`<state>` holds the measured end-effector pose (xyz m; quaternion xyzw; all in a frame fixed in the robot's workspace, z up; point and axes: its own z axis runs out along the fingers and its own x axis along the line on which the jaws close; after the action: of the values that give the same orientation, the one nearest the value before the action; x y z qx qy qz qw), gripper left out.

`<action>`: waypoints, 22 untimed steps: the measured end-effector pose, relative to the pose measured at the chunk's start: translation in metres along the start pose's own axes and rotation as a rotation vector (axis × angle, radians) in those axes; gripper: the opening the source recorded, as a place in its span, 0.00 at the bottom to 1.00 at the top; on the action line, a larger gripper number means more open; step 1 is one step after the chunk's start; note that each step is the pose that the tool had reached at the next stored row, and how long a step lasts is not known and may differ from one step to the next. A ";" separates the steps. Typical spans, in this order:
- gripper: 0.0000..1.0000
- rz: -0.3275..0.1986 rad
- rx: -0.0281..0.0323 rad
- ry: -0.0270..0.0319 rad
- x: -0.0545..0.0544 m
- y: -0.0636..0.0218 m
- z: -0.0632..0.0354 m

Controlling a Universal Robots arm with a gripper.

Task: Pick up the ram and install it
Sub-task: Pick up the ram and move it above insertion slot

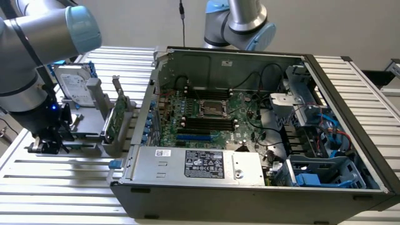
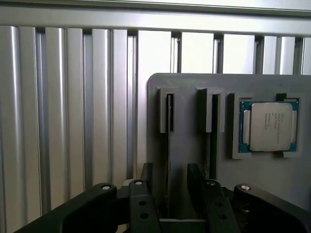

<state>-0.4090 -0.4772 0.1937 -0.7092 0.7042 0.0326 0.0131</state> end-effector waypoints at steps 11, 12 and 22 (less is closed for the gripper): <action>0.27 0.000 -0.0013 0.0001 0.000 -0.0023 -0.0004; 0.27 0.000 -0.0017 0.0001 0.000 -0.0026 -0.0004; 0.27 0.000 -0.0029 0.0001 0.000 -0.0045 -0.0005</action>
<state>-0.4045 -0.4769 0.1941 -0.7091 0.7042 0.0336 0.0121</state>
